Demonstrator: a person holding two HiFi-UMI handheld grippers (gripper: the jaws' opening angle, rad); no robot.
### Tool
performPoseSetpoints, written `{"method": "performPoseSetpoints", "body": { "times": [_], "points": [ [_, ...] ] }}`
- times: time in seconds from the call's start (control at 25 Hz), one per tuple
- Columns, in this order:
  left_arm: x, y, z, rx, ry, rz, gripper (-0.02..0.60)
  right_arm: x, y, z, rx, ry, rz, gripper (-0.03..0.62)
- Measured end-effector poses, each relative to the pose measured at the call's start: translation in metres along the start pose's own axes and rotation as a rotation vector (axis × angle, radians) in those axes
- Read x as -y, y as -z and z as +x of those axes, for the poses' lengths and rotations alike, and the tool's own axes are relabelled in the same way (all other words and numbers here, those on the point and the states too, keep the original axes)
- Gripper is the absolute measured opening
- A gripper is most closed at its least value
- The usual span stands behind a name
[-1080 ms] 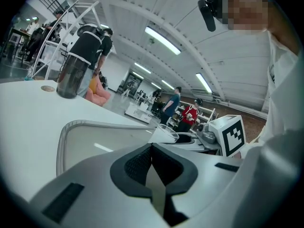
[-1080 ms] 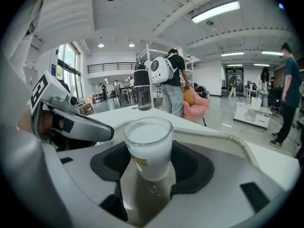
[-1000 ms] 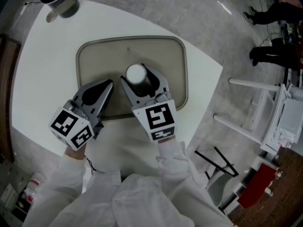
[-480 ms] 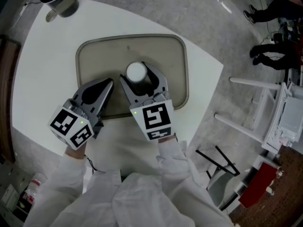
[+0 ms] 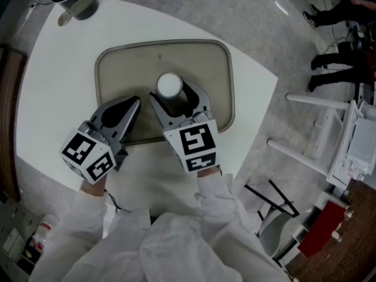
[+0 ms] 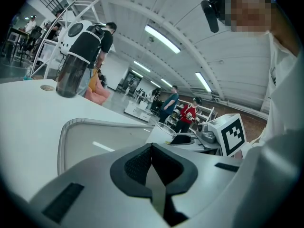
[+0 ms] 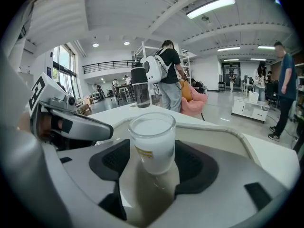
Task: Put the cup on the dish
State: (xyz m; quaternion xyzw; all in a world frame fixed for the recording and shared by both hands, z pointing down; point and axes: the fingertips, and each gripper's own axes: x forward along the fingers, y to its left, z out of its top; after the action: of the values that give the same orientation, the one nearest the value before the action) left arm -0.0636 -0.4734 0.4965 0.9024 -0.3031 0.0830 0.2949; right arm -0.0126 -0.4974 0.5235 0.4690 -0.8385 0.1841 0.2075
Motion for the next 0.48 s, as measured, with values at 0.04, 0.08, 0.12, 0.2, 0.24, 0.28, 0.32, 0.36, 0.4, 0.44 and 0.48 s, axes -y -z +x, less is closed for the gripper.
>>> {"method": "performPoseSetpoints", "body": {
  "times": [0.04, 0.08, 0.12, 0.2, 0.24, 0.28, 0.32, 0.36, 0.4, 0.44, 0.48],
  "points": [
    [0.001, 0.001, -0.001, -0.006, -0.002, 0.001, 0.009, -0.002, 0.002, -0.002, -0.005, 0.002, 0.001, 0.282],
    [0.001, 0.002, -0.003, -0.011, -0.003, 0.003, 0.009, -0.004, 0.004, -0.004, -0.01, 0.006, 0.003, 0.282],
    [0.003, 0.002, -0.005, -0.014, -0.004, 0.005, 0.009, -0.006, 0.005, -0.006, -0.013, 0.011, 0.004, 0.282],
    [0.006, 0.0, -0.008, -0.013, -0.006, 0.012, 0.009, -0.01, 0.006, -0.012, -0.012, 0.017, 0.01, 0.282],
    [0.009, -0.001, -0.01, -0.013, -0.006, 0.016, 0.009, -0.011, 0.006, -0.016, -0.008, 0.016, 0.013, 0.282],
    [0.012, -0.002, -0.01, -0.013, -0.007, 0.022, 0.009, -0.012, 0.006, -0.02, -0.004, 0.013, 0.015, 0.282],
    [0.017, -0.003, -0.011, -0.013, -0.007, 0.03, 0.009, -0.013, 0.007, -0.025, -0.002, 0.011, 0.016, 0.282],
    [0.022, -0.003, -0.011, -0.011, -0.007, 0.038, 0.009, -0.014, 0.008, -0.029, 0.0, 0.008, 0.017, 0.282],
    [0.027, -0.004, -0.013, -0.009, -0.007, 0.045, 0.009, -0.016, 0.008, -0.035, 0.003, 0.005, 0.017, 0.282],
    [0.032, -0.006, -0.015, -0.004, -0.007, 0.051, 0.009, -0.018, 0.006, -0.04, 0.008, 0.003, 0.016, 0.282],
    [0.038, -0.007, -0.018, 0.0, -0.007, 0.057, 0.009, -0.02, 0.004, -0.046, 0.018, 0.002, 0.015, 0.282]
  ]
}}
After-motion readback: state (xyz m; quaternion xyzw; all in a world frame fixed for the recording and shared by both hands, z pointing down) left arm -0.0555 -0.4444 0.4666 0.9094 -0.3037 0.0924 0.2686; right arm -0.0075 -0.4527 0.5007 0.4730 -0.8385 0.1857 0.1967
